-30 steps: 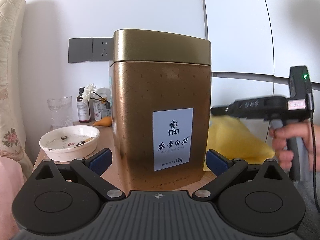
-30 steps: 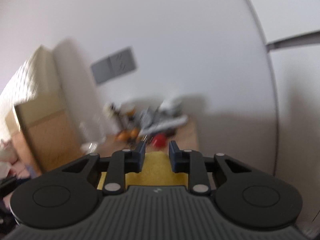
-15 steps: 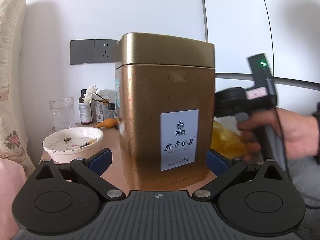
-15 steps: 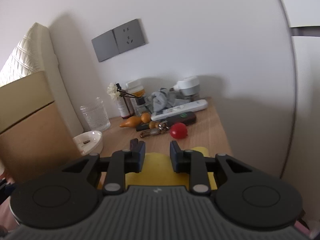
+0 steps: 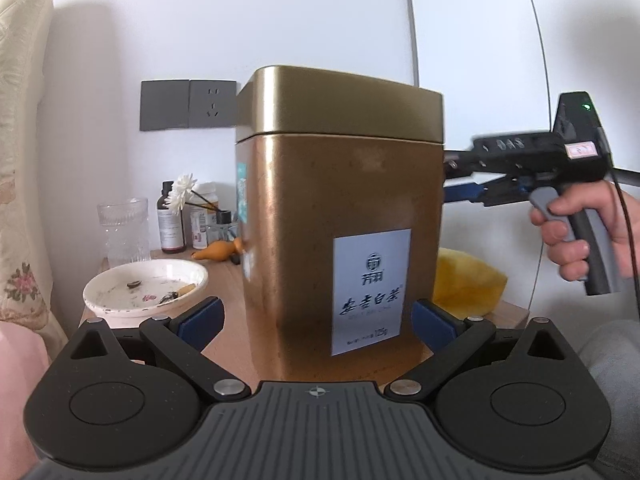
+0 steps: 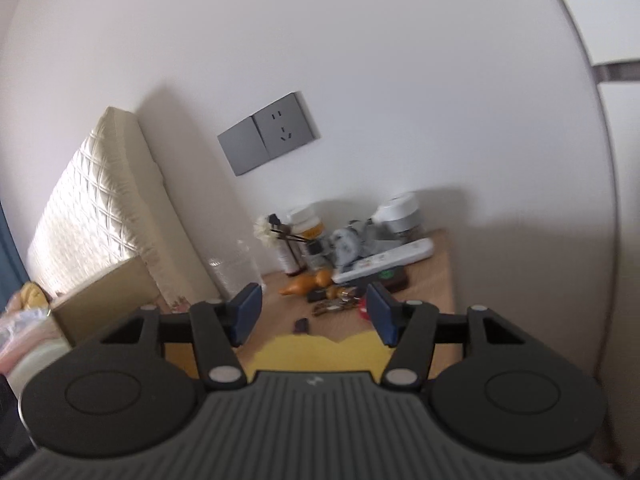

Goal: Clean container
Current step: 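Wipe the tin's back side with the cloth in the right gripper, then lift the cloth in the right gripper up beside the tin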

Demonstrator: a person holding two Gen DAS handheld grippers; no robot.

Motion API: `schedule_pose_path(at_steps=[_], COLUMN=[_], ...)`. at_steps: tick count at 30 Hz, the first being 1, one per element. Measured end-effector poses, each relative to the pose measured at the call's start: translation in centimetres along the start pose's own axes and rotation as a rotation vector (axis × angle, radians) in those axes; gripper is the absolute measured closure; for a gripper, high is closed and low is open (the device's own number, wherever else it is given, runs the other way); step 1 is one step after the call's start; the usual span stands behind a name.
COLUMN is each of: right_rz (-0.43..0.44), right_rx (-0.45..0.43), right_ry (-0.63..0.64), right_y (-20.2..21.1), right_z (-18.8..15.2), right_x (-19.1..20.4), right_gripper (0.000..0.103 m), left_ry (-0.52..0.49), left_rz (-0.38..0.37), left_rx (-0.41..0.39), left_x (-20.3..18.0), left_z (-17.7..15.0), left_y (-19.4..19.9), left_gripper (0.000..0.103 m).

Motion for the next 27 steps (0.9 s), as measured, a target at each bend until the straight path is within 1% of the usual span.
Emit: schedule_pose_path(at_steps=[2, 5, 7, 17, 22, 24, 27], right_rz=[-0.015, -0.037, -0.07, -0.116, -0.127, -0.152, -0.19], right_rx=[0.025, 0.128, 0.197, 0.418, 0.438, 0.44, 0.417], right_ry=[0.038, 0.12, 0.207, 0.399, 0.377, 0.363, 0.352], right_y=[1.0, 0.7, -0.1, -3.6, -3.7, -3.8, -3.6], right_z=[-0.2, -1.4, -2.3, -6.7, -6.8, -6.9, -7.2], right_x=[-0.1, 0.6, 1.3, 3.7, 3.5, 3.7, 3.9], right_gripper=[0.045, 0.045, 0.045, 0.044, 0.043, 0.043, 0.043], left_ry=[-0.008, -0.015, -0.013, 0.026, 0.021, 0.013, -0.016], left_rz=[-0.006, -0.006, -0.006, 0.01, 0.009, 0.012, 0.04], left_rx=[-0.002, -0.002, -0.002, -0.011, -0.013, -0.012, -0.014], left_x=[-0.2, -0.3, -0.3, 0.9, 0.9, 0.6, 0.4], left_z=[0.0, -0.2, -0.3, -0.2, 0.1, 0.2, 0.6], left_y=[0.1, 0.1, 0.2, 0.7, 1.1, 1.4, 2.1], left_gripper=[0.002, 0.002, 0.002, 0.002, 0.002, 0.002, 0.002])
Point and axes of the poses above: each gripper's, at about its wrist camera, not at the fingertips, and y roughly against the way its jaws point, x to its left, z to its top, the point moved 5 cm from there along -y, roughly the way its jaws point, and after that the axes turned 6 degrees about -x, right-handed, at the moved point
